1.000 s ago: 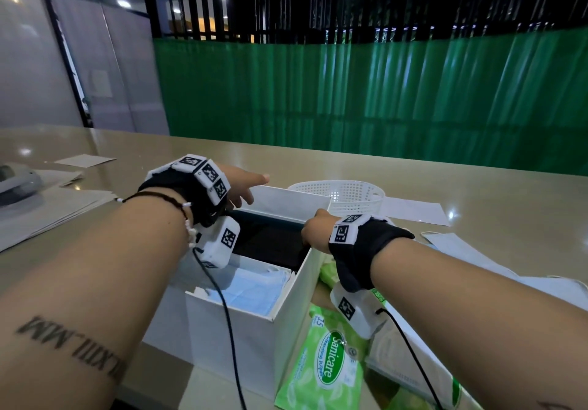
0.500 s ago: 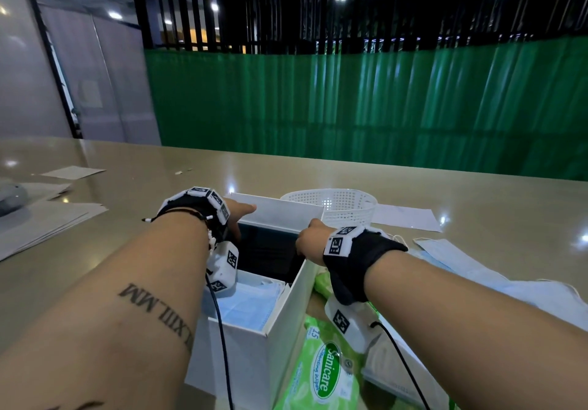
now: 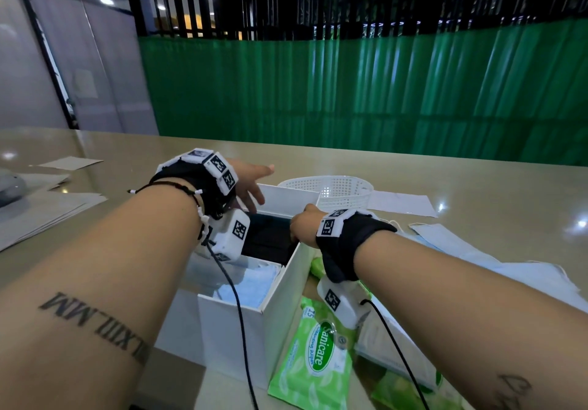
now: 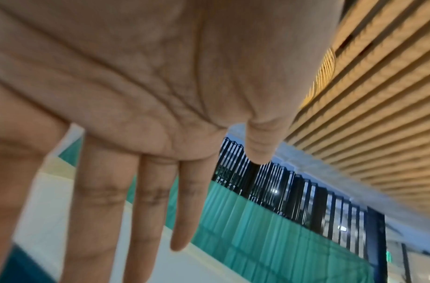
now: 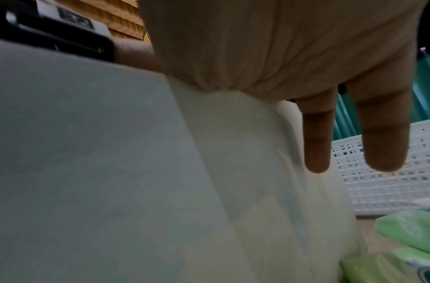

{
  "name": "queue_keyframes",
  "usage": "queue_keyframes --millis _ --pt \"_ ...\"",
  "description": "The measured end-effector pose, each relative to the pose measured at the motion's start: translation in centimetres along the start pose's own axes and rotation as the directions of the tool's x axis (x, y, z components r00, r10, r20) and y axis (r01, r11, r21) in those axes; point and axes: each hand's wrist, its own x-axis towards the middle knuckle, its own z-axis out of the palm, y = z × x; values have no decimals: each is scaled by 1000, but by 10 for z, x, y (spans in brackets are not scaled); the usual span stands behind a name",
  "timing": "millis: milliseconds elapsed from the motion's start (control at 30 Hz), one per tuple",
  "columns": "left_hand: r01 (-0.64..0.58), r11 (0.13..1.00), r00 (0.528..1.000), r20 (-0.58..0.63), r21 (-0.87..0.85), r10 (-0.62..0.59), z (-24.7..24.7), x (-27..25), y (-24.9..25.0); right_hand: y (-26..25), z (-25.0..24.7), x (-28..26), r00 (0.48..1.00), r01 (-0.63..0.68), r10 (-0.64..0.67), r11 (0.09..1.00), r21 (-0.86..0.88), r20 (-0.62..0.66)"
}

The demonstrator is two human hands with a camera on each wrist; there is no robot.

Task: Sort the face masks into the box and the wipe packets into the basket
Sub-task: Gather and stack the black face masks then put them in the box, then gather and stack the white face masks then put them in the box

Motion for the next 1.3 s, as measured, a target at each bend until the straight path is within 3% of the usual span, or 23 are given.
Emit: queue_keyframes --millis 33,133,167,233,333,400,533,733,833,1033,1167,1300 --pt "-20 1000 1000 -6 -19 20 0 -8 5 -1 1 -3 999 3 1 996 85 -52" --pt "-59 995 998 -26 -77 57 -1 -30 18 7 0 -9 995 94 -88 980 178 -42" --pt "-86 992 996 -33 -89 84 -1 -34 22 11 -1 -17 994 105 -91 949 297 -61" --pt "-161 979 986 -64 -126 154 0 -43 29 25 -1 -35 989 85 -4 830 552 -146" --pt "-277 942 960 -93 -190 264 8 -55 43 59 -6 -64 958 69 150 705 706 -243" --pt "-341 906 940 -103 -249 326 20 -64 56 88 -4 -86 952 30 206 678 735 -229" --pt "-409 858 911 -92 -310 401 58 -75 81 149 28 -127 963 -111 264 580 807 -57" --pt "-317 926 947 -16 -207 321 141 -59 89 220 87 -188 902 -393 364 467 792 233" --pt "-247 952 968 5 -180 252 175 -49 78 240 107 -209 857 -478 411 412 775 311" --pt "-119 992 993 32 34 118 209 -38 59 272 123 -227 783 -607 533 540 583 321" --pt "-88 939 995 -4 331 95 220 -35 49 283 142 -226 737 -671 570 552 495 363" --pt "-64 922 994 -62 382 94 228 -37 45 298 172 -218 716 -696 578 552 460 390"
